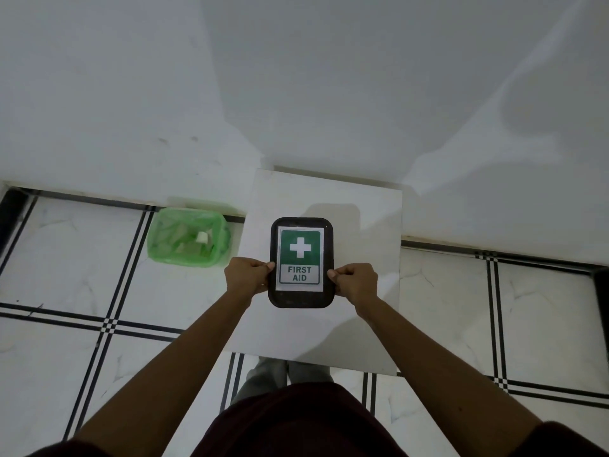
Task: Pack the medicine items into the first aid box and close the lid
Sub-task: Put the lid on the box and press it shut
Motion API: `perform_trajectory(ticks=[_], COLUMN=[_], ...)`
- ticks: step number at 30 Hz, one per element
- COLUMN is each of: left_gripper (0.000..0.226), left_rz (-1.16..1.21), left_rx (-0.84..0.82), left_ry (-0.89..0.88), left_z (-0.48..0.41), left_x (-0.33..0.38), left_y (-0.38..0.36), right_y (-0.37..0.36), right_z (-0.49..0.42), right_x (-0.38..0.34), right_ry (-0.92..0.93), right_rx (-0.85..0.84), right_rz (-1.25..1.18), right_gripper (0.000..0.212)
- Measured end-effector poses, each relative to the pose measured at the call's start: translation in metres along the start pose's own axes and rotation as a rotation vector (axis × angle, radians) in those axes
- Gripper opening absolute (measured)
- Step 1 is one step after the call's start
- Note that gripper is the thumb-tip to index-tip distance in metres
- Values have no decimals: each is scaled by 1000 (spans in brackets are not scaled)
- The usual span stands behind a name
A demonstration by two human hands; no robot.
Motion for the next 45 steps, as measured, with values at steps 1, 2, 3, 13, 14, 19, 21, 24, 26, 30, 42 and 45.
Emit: perform_trajectory(ticks=[1,2,3,13,14,19,21,24,26,30,42,45], left_gripper=[11,9,12,25,26,22,19,21,26,32,20,10], left_rz=[38,74,106,175,157,102,116,169,224,317,424,439], left_rx=[-25,-60,-95,-42,-41,-14,-30,-79,-101,-78,34,151], left_ry=[40,71,87,40,41,16,43,93,78,-9,10,-23], left_z=[-2,-6,-8,-24,-26,-28,-29,-33,-34,-40,-62,-57], left_x=[1,2,4,14,15,17,18,22,26,41,48,46], left_y=[1,2,2,-10,-10,-12,-10,-9,-14,-29,-42,-52], right_y=[3,6,9,2,2,-1,2,8,9,1,3,2], right_z=[0,-1,-2,-16,-17,-22,-25,-28,-29,-34,-64,-67], right_x=[-2,-5,-10,-35,-36,-35,-34,-36,-42,-61,-84,-88], right_ry=[-8,-5,4,27,28,8,-23,-58,-50,-2,-34,-41], right_rx=[-25,-36,-32,135,143,137,98,31,8,62,158,191], right_rz=[-13,-21,-33,-44,-29,-24,-64,-160,-265,-375,-207,-171], right_gripper=[9,12,17,14,13,10,8,13,24,36,14,16])
Point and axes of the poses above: each hand's wrist, its own z-axis away from the middle knuckle, its own y-axis out of the back of the hand, x = y × z, the point moved 2 cm from there along -z, towards the middle knuckle, and after that the axes turned 11 degrees about z, right-handed, at the moved point
